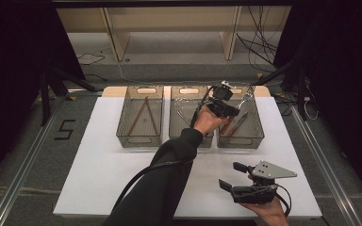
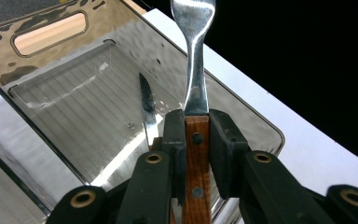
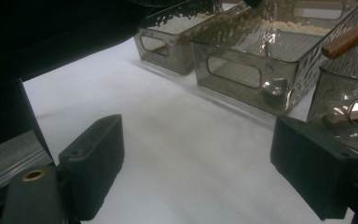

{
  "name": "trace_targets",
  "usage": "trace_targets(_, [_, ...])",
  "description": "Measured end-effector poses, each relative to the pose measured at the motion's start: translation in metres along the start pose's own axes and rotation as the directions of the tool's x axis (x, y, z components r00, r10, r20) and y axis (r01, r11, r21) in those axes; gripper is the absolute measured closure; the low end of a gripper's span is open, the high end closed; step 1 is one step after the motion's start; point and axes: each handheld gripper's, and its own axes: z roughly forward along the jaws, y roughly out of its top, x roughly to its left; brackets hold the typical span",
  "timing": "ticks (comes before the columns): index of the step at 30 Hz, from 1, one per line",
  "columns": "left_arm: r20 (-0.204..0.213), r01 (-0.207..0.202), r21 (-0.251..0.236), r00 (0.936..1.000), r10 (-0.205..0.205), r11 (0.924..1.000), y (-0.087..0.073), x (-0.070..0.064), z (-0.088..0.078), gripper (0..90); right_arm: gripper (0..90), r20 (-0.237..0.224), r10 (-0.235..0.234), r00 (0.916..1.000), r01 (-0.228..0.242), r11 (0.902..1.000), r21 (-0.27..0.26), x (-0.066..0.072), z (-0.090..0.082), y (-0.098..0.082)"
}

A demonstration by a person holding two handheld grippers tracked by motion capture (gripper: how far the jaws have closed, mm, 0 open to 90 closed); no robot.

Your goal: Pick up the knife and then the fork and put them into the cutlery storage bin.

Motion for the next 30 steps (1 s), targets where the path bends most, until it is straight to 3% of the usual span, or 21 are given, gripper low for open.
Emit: trace_targets(30, [-0.032, 0.044, 0.009, 0.9985, -0.044, 0.9990, -0.007, 0.007, 0.019, 76.3, 18.2, -0.002, 0.000, 1.0000, 0.000, 1.0000, -0.001, 0.000, 0.000, 0.000])
